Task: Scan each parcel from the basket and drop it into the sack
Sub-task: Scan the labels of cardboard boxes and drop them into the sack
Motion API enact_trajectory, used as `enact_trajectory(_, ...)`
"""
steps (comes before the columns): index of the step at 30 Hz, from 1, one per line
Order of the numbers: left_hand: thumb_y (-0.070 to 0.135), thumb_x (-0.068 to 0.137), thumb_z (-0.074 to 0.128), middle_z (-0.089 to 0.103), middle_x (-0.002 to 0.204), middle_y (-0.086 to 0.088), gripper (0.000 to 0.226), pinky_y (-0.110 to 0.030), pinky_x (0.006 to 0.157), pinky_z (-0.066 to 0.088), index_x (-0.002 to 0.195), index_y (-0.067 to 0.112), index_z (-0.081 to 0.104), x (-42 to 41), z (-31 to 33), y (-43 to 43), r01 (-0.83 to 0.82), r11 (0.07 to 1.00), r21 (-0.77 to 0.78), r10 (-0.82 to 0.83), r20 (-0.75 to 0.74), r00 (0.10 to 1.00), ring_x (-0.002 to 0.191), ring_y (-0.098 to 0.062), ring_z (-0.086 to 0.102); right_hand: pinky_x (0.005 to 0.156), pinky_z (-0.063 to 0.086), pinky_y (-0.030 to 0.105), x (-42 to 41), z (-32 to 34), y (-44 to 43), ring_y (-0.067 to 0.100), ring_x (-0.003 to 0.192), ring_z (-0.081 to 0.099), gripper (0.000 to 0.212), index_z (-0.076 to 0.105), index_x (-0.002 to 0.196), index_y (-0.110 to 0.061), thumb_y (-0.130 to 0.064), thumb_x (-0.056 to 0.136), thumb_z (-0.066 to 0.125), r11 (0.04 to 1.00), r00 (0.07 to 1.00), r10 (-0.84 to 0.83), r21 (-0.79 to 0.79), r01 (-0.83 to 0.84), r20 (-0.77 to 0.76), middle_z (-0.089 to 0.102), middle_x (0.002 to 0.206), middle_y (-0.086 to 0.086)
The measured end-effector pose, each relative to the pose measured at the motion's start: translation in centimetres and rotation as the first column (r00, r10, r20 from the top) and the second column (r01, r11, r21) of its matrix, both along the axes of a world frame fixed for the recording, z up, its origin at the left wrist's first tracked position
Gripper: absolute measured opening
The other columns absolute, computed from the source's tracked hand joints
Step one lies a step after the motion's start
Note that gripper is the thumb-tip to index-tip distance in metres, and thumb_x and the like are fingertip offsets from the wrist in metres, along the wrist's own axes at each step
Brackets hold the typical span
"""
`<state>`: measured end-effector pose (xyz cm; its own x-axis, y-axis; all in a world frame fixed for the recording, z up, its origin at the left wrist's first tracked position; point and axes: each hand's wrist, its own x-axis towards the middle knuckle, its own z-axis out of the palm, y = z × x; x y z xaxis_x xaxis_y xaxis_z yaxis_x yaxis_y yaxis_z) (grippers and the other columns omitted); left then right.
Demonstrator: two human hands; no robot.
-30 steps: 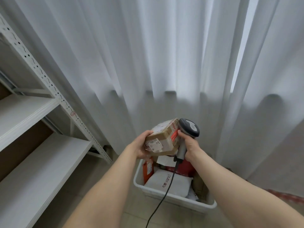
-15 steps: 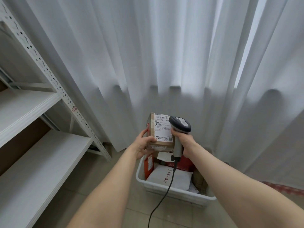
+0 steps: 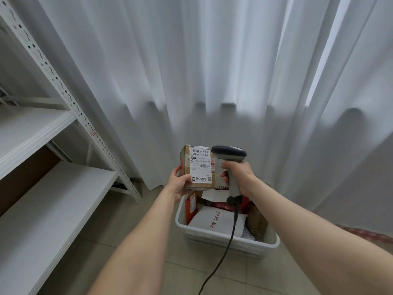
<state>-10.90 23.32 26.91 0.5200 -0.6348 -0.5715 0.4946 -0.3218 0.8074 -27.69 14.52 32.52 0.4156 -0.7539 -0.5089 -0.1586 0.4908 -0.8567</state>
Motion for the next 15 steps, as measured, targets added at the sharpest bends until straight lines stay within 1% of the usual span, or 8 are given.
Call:
enact_trajectory(5, -0.009, 0.080, 0.060, 0.061, 0.115, -0.013, 0.081, -0.042, 0.067, 0.057, 0.146, 0.025, 0.028, 0.3, -1.1, -0.4, -0.015, 1.000, -0.007, 0.015, -0.021, 1.000, 0.090, -0.029, 0.067, 0.049, 0.043, 0.026, 0.7, 0.7, 0.6, 0.017, 0.045, 0.049, 0.005, 0.059, 0.084, -0.004, -0.003, 0.088, 0.056, 1.000, 0.999, 0.011, 0.007, -0.011, -0.050, 0.058, 0.061, 0.011)
enact_trajectory(10, -0.011, 0.080, 0.057, 0.060, 0.122, -0.016, 0.081, -0.043, 0.071, 0.057, 0.147, 0.024, 0.028, 0.5, -2.0, -0.8, -0.016, 1.000, -0.012, 0.016, -0.026, 1.000, 0.090, -0.030, 0.066, 0.046, 0.044, 0.024, 0.7, 1.2, 0.6, 0.016, 0.044, 0.049, 0.004, 0.059, 0.088, -0.003, -0.003, 0.087, 0.056, 0.999, 0.997, 0.029, 0.021, -0.028, -0.068, 0.058, 0.061, 0.009)
enact_trajectory(12, -0.010, 0.081, 0.057, 0.060, 0.122, -0.017, 0.079, -0.043, 0.071, 0.058, 0.146, 0.024, 0.028, 0.5, -2.2, -0.9, -0.012, 1.000, -0.007, 0.012, -0.021, 1.000, 0.089, -0.029, 0.067, 0.047, 0.044, 0.025, 0.7, 1.2, 0.5, 0.016, 0.046, 0.050, 0.005, 0.060, 0.090, -0.003, -0.003, 0.087, 0.056, 0.999, 0.996, 0.038, 0.012, -0.037, -0.085, 0.058, 0.061, 0.009)
enact_trajectory(15, -0.011, 0.081, 0.058, 0.061, 0.116, -0.014, 0.079, -0.046, 0.079, 0.057, 0.146, 0.024, 0.028, 0.7, -2.7, -1.1, -0.001, 1.000, 0.000, 0.001, -0.021, 1.000, 0.090, -0.029, 0.067, 0.047, 0.044, 0.025, 0.7, 1.4, 0.5, 0.016, 0.046, 0.049, 0.003, 0.060, 0.088, -0.003, -0.004, 0.087, 0.057, 0.999, 0.994, 0.041, 0.005, -0.041, -0.097, 0.057, 0.061, 0.009)
